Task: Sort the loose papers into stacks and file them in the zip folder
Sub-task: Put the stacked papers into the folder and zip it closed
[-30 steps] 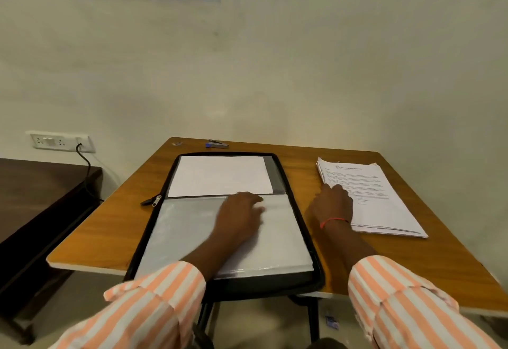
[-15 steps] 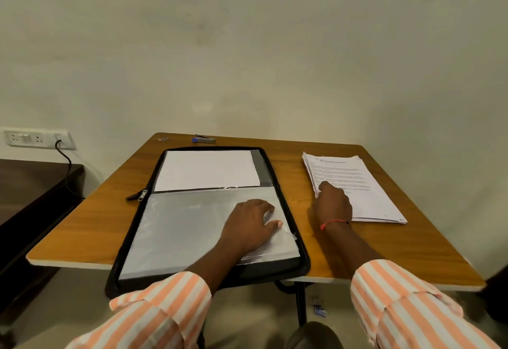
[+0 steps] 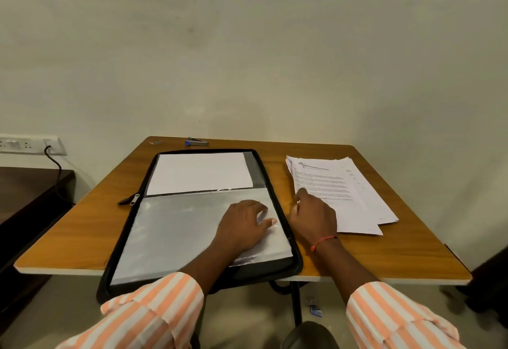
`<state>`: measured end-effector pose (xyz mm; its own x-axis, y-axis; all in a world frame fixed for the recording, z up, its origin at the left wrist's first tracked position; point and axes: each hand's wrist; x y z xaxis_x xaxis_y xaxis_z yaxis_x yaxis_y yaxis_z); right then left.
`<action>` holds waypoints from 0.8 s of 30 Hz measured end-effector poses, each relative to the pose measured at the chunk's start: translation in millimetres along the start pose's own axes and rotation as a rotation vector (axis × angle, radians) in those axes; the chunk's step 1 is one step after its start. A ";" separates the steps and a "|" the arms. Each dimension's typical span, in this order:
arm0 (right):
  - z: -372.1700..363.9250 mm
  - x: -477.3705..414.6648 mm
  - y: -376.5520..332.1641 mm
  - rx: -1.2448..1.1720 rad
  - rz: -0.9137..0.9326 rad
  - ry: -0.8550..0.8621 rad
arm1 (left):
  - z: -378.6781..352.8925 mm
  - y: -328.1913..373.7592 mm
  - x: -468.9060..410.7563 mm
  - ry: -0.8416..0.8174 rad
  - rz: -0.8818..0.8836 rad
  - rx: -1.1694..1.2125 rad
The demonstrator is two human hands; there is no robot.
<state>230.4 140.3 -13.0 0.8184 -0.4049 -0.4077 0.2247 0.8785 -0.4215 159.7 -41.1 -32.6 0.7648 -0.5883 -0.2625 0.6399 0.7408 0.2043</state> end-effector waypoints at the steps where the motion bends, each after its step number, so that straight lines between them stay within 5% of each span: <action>1: 2.7 -1.7 3.8 0.004 -0.007 0.012 | 1.4 3.1 -2.5 -0.005 0.013 0.016; 7: 26.4 -18.0 53.2 0.129 -0.175 0.114 | 16.6 61.8 -39.3 -0.099 0.092 0.386; 12: 41.0 -28.8 98.1 0.171 -0.474 0.029 | 9.3 111.2 -59.9 -0.255 0.274 0.858; 24: 47.0 -37.4 136.6 0.091 -0.581 0.030 | -28.6 115.0 -74.8 -0.236 0.430 0.989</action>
<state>255.4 287.3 -17.3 0.5327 -0.8322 -0.1542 0.6772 0.5284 -0.5120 174.0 97.4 -16.4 0.8656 -0.4685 0.1766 0.0132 0.3740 0.9273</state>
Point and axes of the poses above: each hand's wrist, its own x-axis away from the middle knuckle, its own z-axis out of the back of the hand, y = z × x, and after that the axes turned 11 degrees about -x, right-handed
